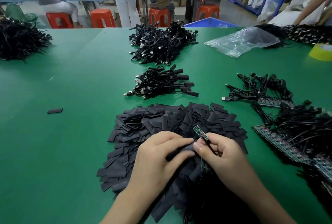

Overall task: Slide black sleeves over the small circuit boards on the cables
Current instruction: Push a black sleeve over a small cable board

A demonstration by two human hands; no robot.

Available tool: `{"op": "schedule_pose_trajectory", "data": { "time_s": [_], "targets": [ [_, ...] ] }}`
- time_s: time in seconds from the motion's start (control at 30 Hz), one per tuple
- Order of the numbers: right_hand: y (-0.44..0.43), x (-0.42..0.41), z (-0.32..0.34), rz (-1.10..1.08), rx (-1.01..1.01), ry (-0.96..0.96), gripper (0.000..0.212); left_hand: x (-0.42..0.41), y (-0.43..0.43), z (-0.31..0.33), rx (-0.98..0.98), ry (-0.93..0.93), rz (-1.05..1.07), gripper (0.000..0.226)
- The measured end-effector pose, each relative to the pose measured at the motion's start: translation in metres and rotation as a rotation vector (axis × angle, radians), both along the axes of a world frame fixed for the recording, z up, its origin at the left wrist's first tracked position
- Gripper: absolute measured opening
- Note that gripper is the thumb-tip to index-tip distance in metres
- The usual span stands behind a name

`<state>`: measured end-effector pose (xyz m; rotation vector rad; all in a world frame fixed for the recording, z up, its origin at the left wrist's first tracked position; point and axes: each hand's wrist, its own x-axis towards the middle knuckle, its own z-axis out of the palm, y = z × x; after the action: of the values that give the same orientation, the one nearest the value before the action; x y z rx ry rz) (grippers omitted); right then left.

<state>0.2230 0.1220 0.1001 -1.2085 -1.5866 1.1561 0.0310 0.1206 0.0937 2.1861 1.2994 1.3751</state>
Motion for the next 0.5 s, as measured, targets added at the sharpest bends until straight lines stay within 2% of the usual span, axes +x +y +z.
{"op": "schedule_pose_trajectory", "data": {
  "time_s": [0.17,0.5],
  "targets": [
    [0.005,0.007,0.002,-0.038,-0.038,0.043,0.041,-0.008,0.004,0.003,-0.046,-0.127,0.062,0.02],
    [0.002,0.008,0.008,0.159,-0.103,-0.008,0.043,-0.012,0.005,0.003,-0.073,-0.194,0.04,0.017]
  ]
}}
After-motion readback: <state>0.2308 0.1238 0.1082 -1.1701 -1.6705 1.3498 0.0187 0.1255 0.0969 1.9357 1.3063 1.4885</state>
